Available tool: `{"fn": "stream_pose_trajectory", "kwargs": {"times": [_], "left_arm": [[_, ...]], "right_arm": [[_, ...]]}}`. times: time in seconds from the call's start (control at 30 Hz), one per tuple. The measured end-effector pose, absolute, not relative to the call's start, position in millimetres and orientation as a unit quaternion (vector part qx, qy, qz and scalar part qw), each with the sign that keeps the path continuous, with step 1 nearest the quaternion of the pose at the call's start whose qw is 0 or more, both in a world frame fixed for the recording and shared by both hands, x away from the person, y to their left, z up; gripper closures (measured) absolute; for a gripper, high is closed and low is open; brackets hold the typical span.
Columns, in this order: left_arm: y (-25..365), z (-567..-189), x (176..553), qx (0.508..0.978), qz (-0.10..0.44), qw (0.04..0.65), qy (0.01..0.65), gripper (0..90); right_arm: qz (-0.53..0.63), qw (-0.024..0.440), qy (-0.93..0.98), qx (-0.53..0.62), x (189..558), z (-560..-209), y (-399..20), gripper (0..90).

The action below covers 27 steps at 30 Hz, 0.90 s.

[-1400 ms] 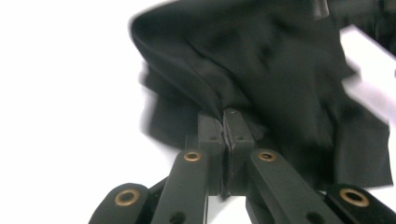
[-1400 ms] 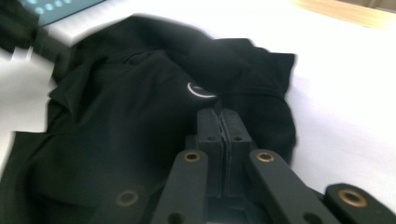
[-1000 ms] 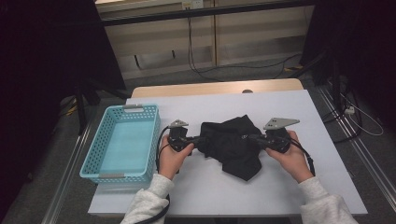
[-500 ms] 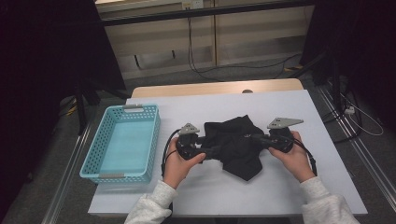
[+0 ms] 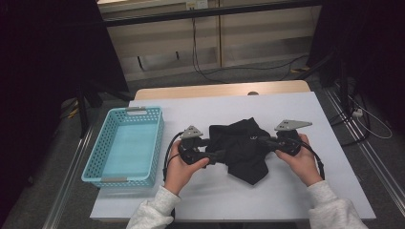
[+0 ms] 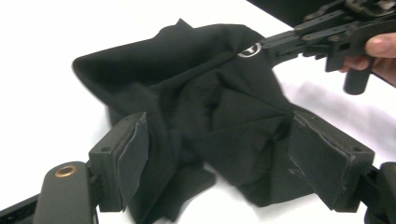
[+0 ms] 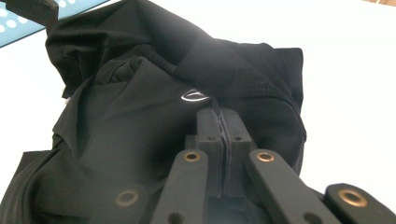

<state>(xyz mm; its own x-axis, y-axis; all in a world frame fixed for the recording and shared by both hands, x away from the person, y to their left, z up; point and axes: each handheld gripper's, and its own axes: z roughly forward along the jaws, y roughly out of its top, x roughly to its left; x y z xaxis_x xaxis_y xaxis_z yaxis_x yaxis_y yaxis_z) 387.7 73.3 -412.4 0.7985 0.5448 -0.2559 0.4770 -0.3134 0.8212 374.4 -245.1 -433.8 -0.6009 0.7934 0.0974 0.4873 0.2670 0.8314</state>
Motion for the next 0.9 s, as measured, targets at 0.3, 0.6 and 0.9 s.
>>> {"fn": "stream_pose_trajectory", "kwargs": {"times": [0.3,0.6,0.9], "left_arm": [[48,-430,377,0.834,0.004,0.471,0.287,23.6],[38,-443,372,0.846,-0.017,0.459,0.270,31.9],[36,-447,370,0.849,-0.033,0.456,0.264,38.9]], "right_arm": [[0.443,0.171,0.776,0.415,374,-434,-246,88.4],[0.440,0.175,0.776,0.418,374,-434,-247,88.4],[0.439,0.175,0.775,0.420,374,-435,-248,88.4]]}}
